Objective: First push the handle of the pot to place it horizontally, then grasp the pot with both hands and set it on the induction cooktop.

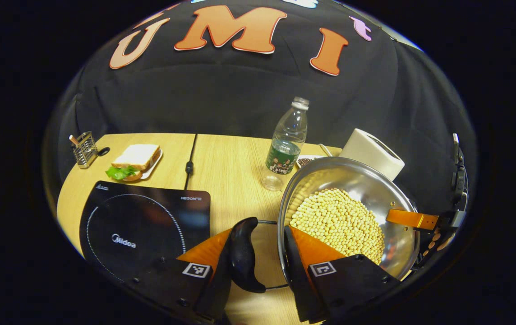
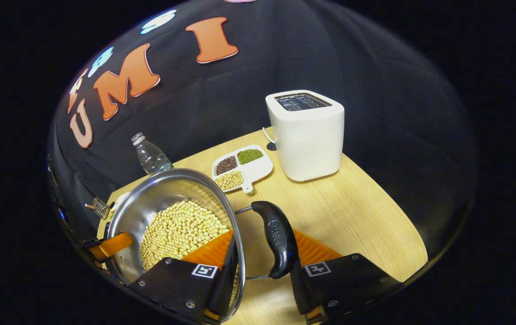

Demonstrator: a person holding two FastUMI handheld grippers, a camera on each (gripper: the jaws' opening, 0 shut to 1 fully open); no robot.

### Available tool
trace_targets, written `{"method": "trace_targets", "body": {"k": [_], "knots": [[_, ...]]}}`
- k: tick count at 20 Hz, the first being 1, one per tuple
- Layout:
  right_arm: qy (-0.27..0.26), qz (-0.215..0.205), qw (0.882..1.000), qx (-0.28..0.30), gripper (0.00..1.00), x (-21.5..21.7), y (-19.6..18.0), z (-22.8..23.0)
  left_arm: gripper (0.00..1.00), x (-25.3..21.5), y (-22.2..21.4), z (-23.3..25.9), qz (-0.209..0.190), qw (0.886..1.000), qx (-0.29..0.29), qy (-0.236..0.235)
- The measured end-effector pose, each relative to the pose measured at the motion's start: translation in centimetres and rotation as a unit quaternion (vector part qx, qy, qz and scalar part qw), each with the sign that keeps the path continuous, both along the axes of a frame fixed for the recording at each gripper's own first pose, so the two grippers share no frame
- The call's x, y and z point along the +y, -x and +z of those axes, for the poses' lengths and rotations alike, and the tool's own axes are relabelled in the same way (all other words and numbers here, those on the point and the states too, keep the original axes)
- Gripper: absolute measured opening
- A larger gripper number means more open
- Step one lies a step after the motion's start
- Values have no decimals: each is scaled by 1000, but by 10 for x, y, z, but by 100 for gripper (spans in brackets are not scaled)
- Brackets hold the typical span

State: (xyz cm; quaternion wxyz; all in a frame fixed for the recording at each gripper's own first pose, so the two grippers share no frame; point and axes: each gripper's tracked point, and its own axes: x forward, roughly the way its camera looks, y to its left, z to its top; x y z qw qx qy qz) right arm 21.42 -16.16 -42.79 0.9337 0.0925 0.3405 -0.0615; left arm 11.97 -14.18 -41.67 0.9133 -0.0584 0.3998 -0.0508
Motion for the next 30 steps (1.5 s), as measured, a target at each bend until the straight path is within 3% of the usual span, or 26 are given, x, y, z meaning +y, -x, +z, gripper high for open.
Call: {"method": "trace_targets", "body": {"k": [1, 4, 5, 6, 7, 19, 25, 30], "knots": [[1, 2, 1000, -3, 55, 3, -1, -2, 63, 6, 3, 8, 2, 1000, -4, -1], [-4, 5, 1000, -10, 55, 0, -1, -1, 63, 23, 8, 26, 8, 1000, -14, -2], [-2, 9, 1000, -11, 55, 0, -2, -2, 68, 28, 9, 31, 11, 1000, -17, -2], [0, 14, 1000, -13, 55, 0, -3, -2, 63, 36, 10, 37, 15, 1000, -21, -1], [3, 18, 1000, -15, 55, 1, -4, -2, 64, 46, 14, 44, 19, 1000, -23, -2], [4, 64, 998, -21, 55, 1, -20, -6, 65, 195, 47, 88, 73, 997, -26, -19], [-1, 80, 997, -2, 55, -1, -28, -8, 63, 262, 53, 73, 96, 995, -13, -28], [4, 82, 997, 14, 55, -3, -31, -2, 65, 291, 54, 56, 103, 994, 5, -31]]}}
